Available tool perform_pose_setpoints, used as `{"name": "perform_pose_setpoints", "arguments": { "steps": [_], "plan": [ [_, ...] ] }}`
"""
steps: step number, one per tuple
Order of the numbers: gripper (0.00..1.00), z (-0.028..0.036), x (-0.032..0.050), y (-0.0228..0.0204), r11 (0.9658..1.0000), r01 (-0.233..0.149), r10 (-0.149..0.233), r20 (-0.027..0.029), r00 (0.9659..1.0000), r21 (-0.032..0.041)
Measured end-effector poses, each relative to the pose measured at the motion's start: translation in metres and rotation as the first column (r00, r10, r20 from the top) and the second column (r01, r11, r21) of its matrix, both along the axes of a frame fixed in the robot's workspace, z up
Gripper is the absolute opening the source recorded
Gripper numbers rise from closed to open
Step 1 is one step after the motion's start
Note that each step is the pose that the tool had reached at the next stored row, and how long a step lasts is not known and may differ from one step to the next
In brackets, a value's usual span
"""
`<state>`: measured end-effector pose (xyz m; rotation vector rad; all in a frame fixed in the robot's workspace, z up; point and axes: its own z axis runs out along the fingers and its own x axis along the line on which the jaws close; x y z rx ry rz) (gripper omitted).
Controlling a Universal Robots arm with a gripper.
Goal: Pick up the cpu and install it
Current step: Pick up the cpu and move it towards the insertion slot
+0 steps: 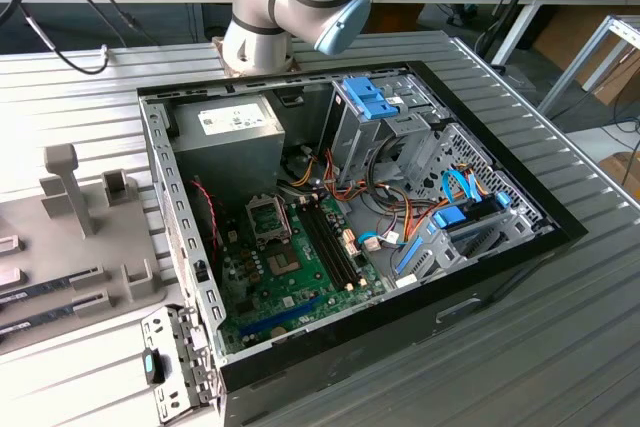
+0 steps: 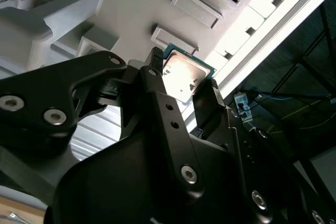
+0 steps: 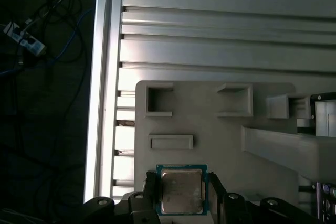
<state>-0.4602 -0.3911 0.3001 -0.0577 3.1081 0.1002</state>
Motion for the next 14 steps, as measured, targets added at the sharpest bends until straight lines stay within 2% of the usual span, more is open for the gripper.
{"name": "perform_pose_setpoints", "arguments": {
  "steps": [14],
  "plan": [
    [0.47, 0.0086, 0.0, 0.0, 1.0, 0.0, 0.0, 0.0001, 1.0, 0.0088]
  ]
}}
